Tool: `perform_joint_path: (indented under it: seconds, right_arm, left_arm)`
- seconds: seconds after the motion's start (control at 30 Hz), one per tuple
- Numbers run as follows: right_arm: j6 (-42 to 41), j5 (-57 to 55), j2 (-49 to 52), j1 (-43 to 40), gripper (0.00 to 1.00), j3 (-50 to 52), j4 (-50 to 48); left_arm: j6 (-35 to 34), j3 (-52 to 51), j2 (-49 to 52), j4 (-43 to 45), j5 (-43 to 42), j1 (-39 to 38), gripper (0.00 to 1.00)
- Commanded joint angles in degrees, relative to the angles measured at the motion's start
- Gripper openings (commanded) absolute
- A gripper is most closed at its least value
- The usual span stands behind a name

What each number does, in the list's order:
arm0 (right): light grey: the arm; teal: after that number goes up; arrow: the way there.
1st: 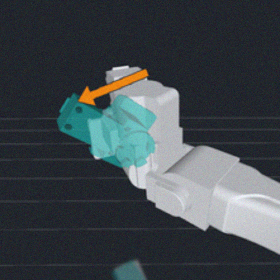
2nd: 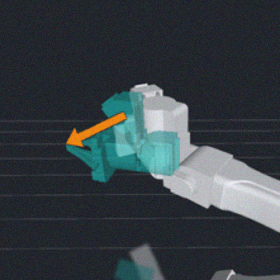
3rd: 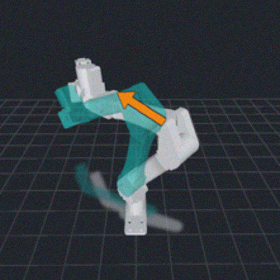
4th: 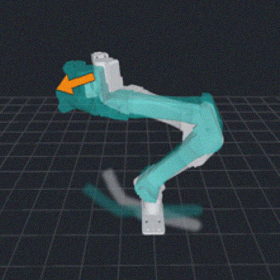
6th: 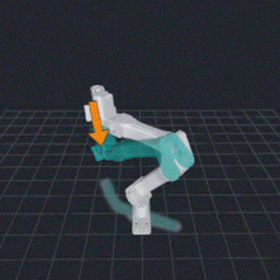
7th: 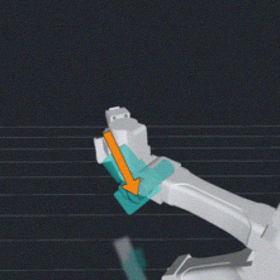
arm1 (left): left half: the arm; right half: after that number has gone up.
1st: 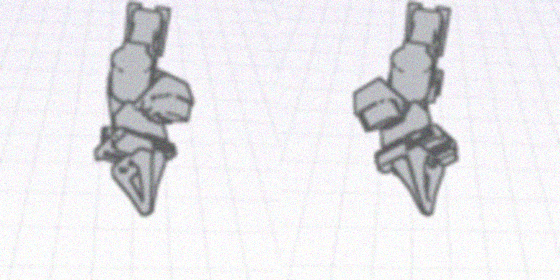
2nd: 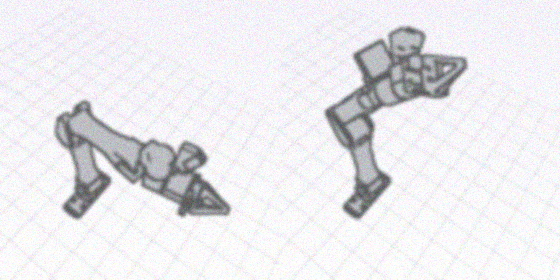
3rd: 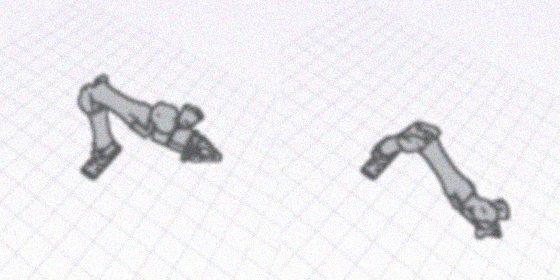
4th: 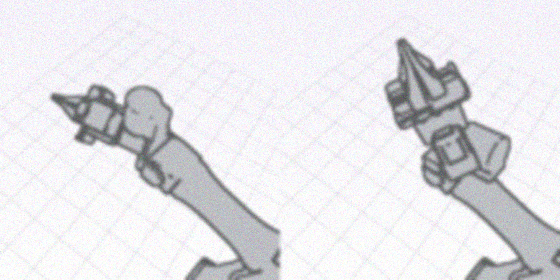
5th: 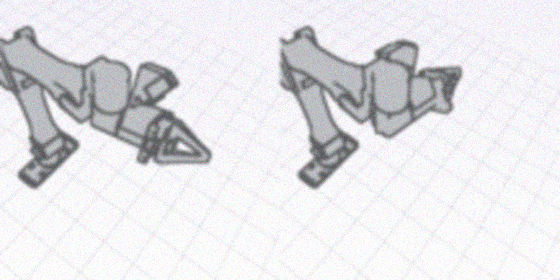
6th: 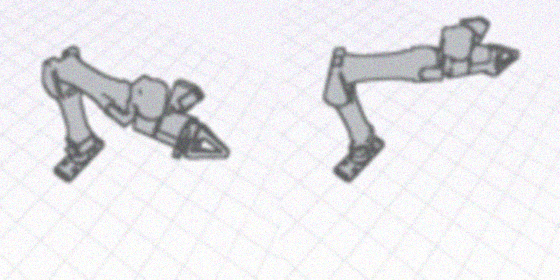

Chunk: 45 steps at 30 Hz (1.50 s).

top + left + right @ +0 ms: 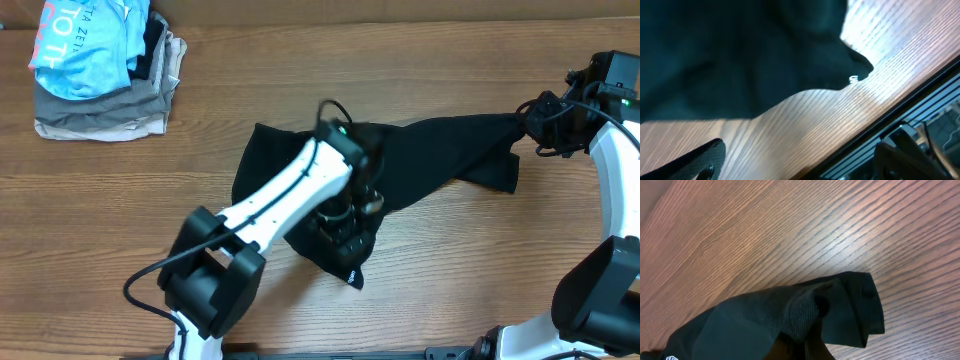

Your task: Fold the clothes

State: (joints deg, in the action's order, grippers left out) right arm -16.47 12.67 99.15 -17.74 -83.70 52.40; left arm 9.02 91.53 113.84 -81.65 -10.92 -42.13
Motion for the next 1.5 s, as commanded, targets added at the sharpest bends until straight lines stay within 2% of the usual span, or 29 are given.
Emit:
perform_joint_path:
  seconds: [0.0, 0.07, 0.2, 0.47, 0.6, 0.7, 1.03, 1.17, 1.23, 1.33, 1.37, 1.4, 1.47]
  right_arm:
    - [0.4, 0.3, -1.2, 0.0, 0.04, -1.1, -0.1]
    - [0.4, 0.2, -1.2, 0.0, 0.04, -1.1, 0.0]
    - [0.4, 0.2, -1.2, 0.0, 0.04, -1.1, 0.2]
    - [0.4, -0.2, -1.2, 0.0, 0.04, -1.1, 0.4]
    - [0.4, -0.2, -1.2, 0.0, 0.04, -1.1, 0.5]
    - [0.4, -0.2, -1.2, 0.0, 0.04, -1.1, 0.7]
    - [0.4, -1.3, -1.2, 0.0, 0.04, -1.1, 1.8]
    - [0.4, -1.3, -1.2, 0.0, 0.04, -1.1, 2.0]
    - [0.4, -1.3, -1.2, 0.0, 0.04, -1.1, 2.1]
    - [0.4, -1.3, -1.2, 0.0, 0.04, -1.1, 2.1]
    - [0.4, -1.3, -1.2, 0.0, 0.04, -1.1, 2.1]
    - [0.4, -1.3, -1.2, 0.0, 0.04, -1.1, 2.2]
    - [0.4, -1.2, -1.2, 0.0, 0.04, -1.1, 2.2]
  left_arm:
    - [-1.2, -2.8, 0.0, 1.7, -1.0, -1.6, 0.92]
    - [-1.4, -3.4, 0.0, 1.7, -0.9, -2.4, 0.84]
    - [-2.2, -4.0, -0.1, 2.2, -1.0, -4.1, 0.82]
    - [-3.1, -7.9, 0.0, 11.7, -0.5, -9.0, 0.90]
    - [0.6, -8.4, 0.0, 13.5, -0.7, -11.1, 1.00]
    - [2.8, -8.6, 0.1, 13.7, -0.7, -12.8, 1.00]
    - [2.8, -13.5, 0.2, 15.0, -0.7, -13.8, 0.98]
    - [2.6, -13.9, 0.2, 15.3, -0.5, -13.8, 0.80]
    - [2.6, -13.9, 0.2, 16.0, -0.1, -13.8, 0.66]
    - [0.7, -13.9, 0.2, 18.0, 1.8, -13.9, 0.28]
    - [-0.4, -13.9, 0.2, 18.5, 2.7, -13.9, 0.12]
    - [-1.5, -13.9, 0.2, 18.8, 3.9, -13.8, 0.04]
    - [-4.3, -13.7, 0.2, 18.9, 7.1, -13.5, 0.04]
